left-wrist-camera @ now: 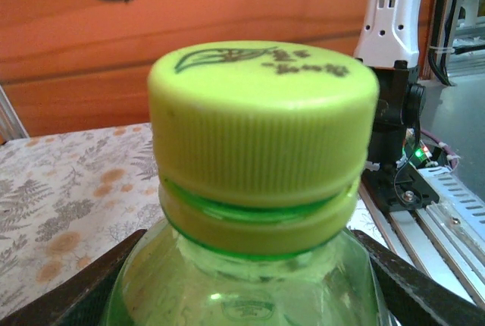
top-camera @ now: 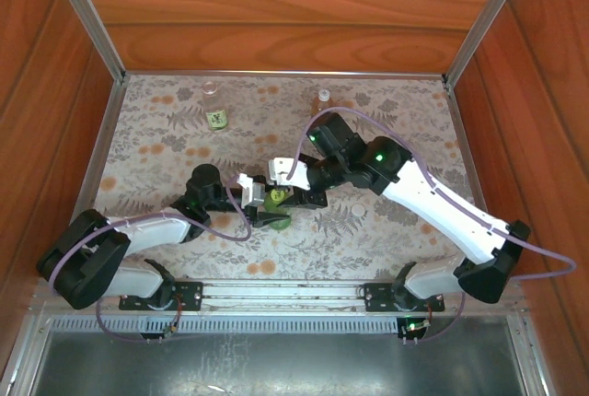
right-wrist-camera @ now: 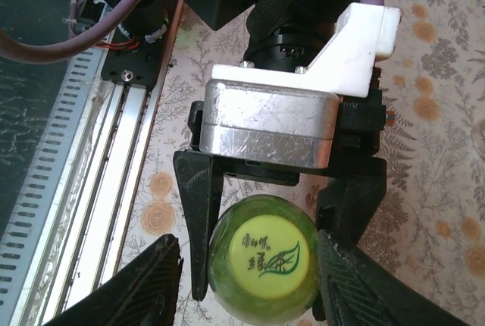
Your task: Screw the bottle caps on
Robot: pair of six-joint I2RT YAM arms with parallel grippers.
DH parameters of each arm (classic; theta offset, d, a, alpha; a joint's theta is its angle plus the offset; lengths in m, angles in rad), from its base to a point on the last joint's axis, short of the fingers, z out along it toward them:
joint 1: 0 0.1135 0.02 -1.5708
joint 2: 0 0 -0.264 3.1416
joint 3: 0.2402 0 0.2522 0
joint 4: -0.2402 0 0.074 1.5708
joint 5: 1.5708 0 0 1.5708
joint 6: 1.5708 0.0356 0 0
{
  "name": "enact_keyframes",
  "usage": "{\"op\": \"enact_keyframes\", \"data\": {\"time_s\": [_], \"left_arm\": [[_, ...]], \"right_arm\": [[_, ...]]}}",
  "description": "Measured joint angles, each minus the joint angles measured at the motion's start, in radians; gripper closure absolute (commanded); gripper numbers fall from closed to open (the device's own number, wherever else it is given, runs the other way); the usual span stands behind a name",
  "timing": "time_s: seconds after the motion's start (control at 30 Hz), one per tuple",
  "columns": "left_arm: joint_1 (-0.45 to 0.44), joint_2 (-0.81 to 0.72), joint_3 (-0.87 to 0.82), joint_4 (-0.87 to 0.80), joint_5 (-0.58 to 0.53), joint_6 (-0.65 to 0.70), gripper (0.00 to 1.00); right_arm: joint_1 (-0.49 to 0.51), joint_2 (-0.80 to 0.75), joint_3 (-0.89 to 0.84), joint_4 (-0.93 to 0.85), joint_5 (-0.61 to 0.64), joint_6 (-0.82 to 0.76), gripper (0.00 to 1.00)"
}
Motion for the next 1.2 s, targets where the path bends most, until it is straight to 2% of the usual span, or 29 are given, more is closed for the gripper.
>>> {"op": "enact_keyframes", "data": {"time_s": [0.47,0.6,0.97,1.1,1.2], "left_arm": [[0.000,-0.028,-0.013,-0.023,-0.001,0.017,0.35],[0.000,-0.032,-0.013,-0.023,-0.001,0.017,0.35],[0.000,-0.033,-0.014,-0.028,-0.005,0.016,0.35],[0.000,-0.045,-0.014,-0.037,-0.047,0.011,0.35],[0.000,-0.053,-0.014,-0.045,-0.115,0.007,0.36]], "right_arm": [[0.000,0.048,0.018,-0.019,-0.016,-0.016,0.54],[0.000,0.049,0.018,-0.018,-0.018,-0.021,0.61],[0.000,0.060,0.017,-0.014,-0.012,-0.021,0.65],[0.000,0.057,0.010,0.014,0.010,0.020,0.75],[0.000,0.040,-0.018,0.070,0.061,0.106,0.74]]}}
